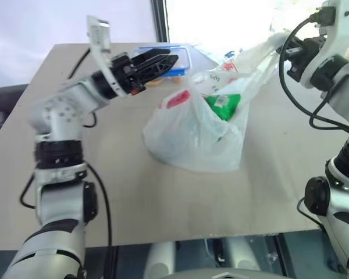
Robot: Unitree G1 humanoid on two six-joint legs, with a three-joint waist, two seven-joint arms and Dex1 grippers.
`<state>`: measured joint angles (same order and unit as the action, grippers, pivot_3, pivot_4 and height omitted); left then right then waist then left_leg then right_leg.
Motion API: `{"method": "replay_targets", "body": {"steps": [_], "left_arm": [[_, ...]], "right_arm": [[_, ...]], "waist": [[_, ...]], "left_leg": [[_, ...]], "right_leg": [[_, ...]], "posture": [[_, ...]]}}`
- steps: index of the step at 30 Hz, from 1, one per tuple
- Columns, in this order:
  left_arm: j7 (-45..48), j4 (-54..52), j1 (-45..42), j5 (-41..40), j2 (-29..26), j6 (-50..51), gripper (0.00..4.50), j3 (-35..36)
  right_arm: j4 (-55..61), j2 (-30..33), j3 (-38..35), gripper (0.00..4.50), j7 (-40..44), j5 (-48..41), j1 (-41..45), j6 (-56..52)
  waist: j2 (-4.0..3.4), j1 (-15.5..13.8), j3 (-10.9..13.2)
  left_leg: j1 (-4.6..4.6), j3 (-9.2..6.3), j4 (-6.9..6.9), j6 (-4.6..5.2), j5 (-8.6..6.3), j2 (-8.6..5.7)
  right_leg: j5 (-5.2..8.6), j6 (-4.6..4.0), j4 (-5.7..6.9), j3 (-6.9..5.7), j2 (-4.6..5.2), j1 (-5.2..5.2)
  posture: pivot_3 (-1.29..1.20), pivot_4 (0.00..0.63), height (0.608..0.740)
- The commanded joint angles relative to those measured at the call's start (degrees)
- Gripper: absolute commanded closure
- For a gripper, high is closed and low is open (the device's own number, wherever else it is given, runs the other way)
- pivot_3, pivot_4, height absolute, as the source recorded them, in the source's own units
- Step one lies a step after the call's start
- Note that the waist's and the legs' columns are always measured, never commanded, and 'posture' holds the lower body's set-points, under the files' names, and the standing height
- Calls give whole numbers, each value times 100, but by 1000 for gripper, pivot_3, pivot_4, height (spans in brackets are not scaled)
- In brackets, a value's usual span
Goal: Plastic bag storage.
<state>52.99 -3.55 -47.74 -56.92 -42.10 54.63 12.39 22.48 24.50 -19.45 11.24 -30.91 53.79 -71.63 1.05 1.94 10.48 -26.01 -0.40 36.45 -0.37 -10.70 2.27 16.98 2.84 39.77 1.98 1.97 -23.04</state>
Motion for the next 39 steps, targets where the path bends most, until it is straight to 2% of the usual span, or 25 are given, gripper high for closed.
{"method": "replay_targets", "body": {"steps": [1, 4, 8, 15, 23, 29, 36, 39], "left_arm": [[33, -1842, 411, 470, -386, -413, 16, -361], [335, -2436, 519, 1575, -557, -1439, 16, -1098], [641, -1965, 6, 2647, -488, -1886, 16, -2245], [1283, -577, -1163, 4357, 365, -2964, 16, -3958], [2172, 571, -2124, 5563, 962, -4134, 16, -4793], [3343, 893, -2175, 5454, 1229, -4486, 16, -4961], [2875, 1720, -1901, 6632, 1614, -5469, 16, -5394], [2402, 2047, -1685, 6821, 1960, -5629, 831, -5330]], "right_arm": [[160, 44, -175, 4500, -46, -85, -39, 76], [62, 7, -164, 4500, -57, -83, -120, 147], [-15, -59, -110, 4500, -77, -102, -156, 218], [52, -175, -44, 4500, -189, -110, -192, 263], [-16, -265, 81, 4500, -267, -88, -203, 440], [-15, -340, 127, 4500, -315, -116, -252, 486], [83, -395, 105, 4500, -402, -138, -309, 450], [135, -413, 108, 4500, -437, -159, -330, 420]], "waist": [[0, -10, 0], [-1, -52, 0], [-2, -106, -1], [-4, -136, -2], [-11, -97, -1], [-12, -106, -1], [-14, -104, -3], [-18, -113, -5]], "left_leg": [[0, 0, -2, -2, 1, 0], [4, 19, -3, -1, 1, -3], [30, 30, 1, 25, -7, -3], [15, 38, 7, 31, -5, -2], [-24, 44, 3, 31, -5, -1], [-28, 49, 5, 31, -5, -1], [-29, 47, 8, 32, -5, -1], [-29, 47, 8, 32, -5, -1]], "right_leg": [[0, 0, -2, -1, 0, 0], [0, 0, 0, -1, 1, 3], [-1, -1, 14, 2, -9, 14], [-2, -1, 8, 10, -14, 7], [-1, -1, 7, 16, -15, -35], [-1, -1, 8, 20, -14, -38], [-1, -1, 10, 19, -14, -38], [-1, -1, 10, 20, -14, -38]], "posture": [[0, 150, 740], [0, 150, 740], [0, 150, 740], [0, 150, 740], [0, 150, 740], [0, 150, 740], [0, 150, 740], [0, 150, 740]]}}
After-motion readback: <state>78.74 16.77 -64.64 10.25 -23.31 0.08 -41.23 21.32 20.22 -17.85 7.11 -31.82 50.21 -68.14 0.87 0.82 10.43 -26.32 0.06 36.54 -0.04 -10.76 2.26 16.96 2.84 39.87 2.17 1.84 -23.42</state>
